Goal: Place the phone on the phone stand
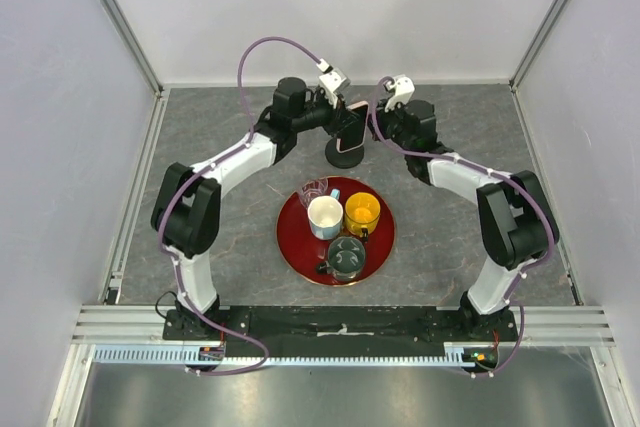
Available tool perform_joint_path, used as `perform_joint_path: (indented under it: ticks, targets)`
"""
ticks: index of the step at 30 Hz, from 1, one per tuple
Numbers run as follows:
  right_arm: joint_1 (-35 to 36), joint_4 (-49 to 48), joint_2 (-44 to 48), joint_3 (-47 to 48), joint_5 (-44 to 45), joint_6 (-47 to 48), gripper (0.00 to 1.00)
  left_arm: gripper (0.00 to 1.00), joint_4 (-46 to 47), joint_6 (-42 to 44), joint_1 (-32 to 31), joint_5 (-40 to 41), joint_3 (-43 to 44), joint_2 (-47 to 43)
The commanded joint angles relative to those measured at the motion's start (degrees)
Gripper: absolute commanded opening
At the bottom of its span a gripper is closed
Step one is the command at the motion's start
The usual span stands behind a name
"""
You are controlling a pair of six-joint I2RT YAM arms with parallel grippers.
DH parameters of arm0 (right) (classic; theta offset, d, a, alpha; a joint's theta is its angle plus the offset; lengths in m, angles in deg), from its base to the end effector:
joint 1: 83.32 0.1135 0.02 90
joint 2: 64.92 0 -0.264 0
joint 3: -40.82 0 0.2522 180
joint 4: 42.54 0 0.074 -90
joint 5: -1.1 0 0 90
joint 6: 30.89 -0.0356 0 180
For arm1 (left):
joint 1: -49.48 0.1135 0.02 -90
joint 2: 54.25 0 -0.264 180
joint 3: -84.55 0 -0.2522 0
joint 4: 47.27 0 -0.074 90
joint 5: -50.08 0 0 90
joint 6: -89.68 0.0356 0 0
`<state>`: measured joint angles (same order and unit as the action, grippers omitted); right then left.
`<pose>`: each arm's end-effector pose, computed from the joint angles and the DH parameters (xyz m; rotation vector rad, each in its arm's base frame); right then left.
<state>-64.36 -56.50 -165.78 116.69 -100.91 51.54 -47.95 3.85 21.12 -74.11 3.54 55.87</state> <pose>0.3808 0.1386 0.2454 -0.3304 1.7575 0.5192 0.3949 -0.2359 0.2915 0.9163 1.5683 -0.8299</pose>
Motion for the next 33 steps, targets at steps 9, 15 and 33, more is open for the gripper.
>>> perform_joint_path:
  ticks: [9,15,33]
  targets:
    - [5.56,-5.06,0.57,-2.25,49.36,-5.08,0.00,0.02,11.44,4.72,-5.30,48.76,-6.84,-7.48]
    - [7.75,-7.51,2.07,-4.44,49.89,-3.59,0.00,0.02,11.09,3.57,-7.06,58.88,-1.74,-3.34]
    - [10.75,-6.66,16.48,-18.08,40.31,-7.19,0.33,0.02,9.42,-3.28,-7.15,50.20,2.40,1.59]
